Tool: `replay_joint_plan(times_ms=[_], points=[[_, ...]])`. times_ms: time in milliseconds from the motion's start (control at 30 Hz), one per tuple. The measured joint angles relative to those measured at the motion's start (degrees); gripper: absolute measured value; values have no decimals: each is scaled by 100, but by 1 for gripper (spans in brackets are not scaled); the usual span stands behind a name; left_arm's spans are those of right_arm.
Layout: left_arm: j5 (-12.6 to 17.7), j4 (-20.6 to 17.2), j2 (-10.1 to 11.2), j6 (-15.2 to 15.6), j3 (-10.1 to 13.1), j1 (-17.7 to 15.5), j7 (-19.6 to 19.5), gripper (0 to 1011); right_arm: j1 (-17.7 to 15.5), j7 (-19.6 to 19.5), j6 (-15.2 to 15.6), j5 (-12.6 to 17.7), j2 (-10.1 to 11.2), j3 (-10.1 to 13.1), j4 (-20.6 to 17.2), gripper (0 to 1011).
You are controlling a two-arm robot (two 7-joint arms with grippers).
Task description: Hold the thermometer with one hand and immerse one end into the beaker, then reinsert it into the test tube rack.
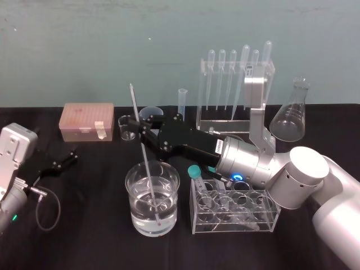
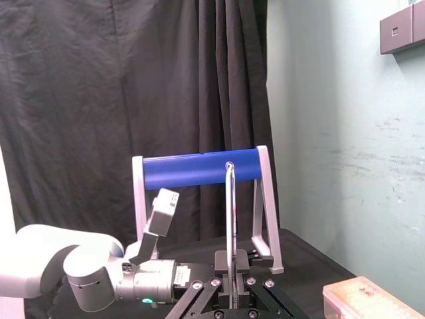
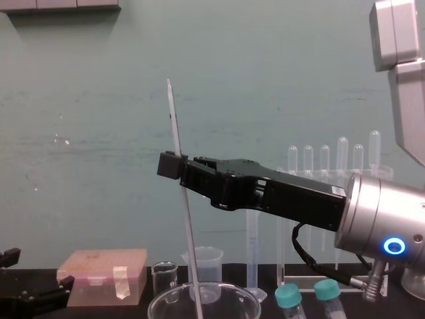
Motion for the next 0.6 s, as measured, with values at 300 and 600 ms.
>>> replay_joint_plan(times_ms=[300, 600], points=[[0, 0, 0, 0, 0, 0, 0, 1008, -1, 10, 1, 4, -5, -6, 27, 57], [0, 0, 0, 0, 0, 0, 0, 1008, -3, 22, 2, 6, -8, -8, 34, 56]])
